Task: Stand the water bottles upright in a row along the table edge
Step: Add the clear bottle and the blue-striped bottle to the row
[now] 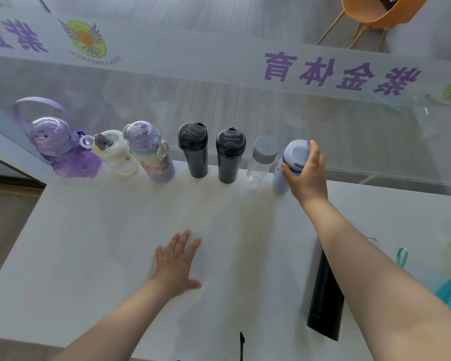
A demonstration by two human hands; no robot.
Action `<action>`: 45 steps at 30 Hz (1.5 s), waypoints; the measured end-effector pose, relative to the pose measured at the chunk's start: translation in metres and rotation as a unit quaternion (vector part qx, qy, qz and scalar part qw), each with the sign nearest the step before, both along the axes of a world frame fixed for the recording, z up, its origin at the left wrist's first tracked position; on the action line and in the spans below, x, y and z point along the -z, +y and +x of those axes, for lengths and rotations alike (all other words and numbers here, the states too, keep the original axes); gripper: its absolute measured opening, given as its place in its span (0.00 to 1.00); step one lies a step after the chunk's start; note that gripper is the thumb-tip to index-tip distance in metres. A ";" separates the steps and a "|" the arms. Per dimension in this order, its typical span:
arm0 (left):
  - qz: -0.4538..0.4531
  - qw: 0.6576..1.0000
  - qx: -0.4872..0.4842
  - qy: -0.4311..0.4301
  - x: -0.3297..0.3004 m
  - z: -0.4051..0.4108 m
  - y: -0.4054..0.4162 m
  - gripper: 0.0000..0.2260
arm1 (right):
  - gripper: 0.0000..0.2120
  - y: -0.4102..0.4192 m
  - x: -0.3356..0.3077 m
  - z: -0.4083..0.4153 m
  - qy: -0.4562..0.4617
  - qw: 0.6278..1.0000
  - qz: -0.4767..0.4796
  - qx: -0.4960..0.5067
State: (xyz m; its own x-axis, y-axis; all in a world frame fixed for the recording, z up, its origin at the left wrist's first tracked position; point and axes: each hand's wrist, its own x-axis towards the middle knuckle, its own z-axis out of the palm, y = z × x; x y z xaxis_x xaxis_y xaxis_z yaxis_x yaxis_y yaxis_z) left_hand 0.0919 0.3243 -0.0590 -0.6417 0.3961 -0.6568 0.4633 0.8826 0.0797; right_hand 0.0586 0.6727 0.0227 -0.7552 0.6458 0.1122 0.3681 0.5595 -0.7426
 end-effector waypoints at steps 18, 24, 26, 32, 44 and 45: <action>0.004 1.000 0.001 0.013 -0.002 0.002 -0.001 0.51 | 0.43 0.006 -0.004 0.004 -0.015 0.998 0.059 -0.012; 0.006 1.000 0.000 0.016 -0.002 0.002 -0.002 0.51 | 0.38 -0.009 -0.009 0.042 0.015 0.998 0.060 -0.005; 0.009 1.000 -0.006 0.017 -0.002 0.004 0.000 0.51 | 0.36 -0.016 -0.004 0.068 -0.007 0.998 0.056 -0.007; 0.038 0.999 -0.019 0.020 -0.002 0.017 0.009 0.45 | 0.29 -0.039 0.016 0.162 -0.075 0.995 0.058 -0.020; 0.076 0.995 0.058 0.017 0.003 0.056 0.060 0.43 | 0.24 -0.038 0.026 0.270 -0.217 0.975 0.011 -0.036; 0.073 0.995 0.067 0.017 0.003 0.061 0.065 0.42 | 0.24 -0.037 0.027 0.271 -0.222 0.974 0.006 -0.041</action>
State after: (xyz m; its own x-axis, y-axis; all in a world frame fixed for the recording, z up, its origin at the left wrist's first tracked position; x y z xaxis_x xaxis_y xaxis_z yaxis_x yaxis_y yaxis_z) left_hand 0.1527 0.3896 -0.0623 -0.5981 0.5688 -0.5646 0.5806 0.7931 0.1840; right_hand 0.3292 0.6361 -0.0043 -0.7800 0.5820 -0.2302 0.6055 0.6088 -0.5125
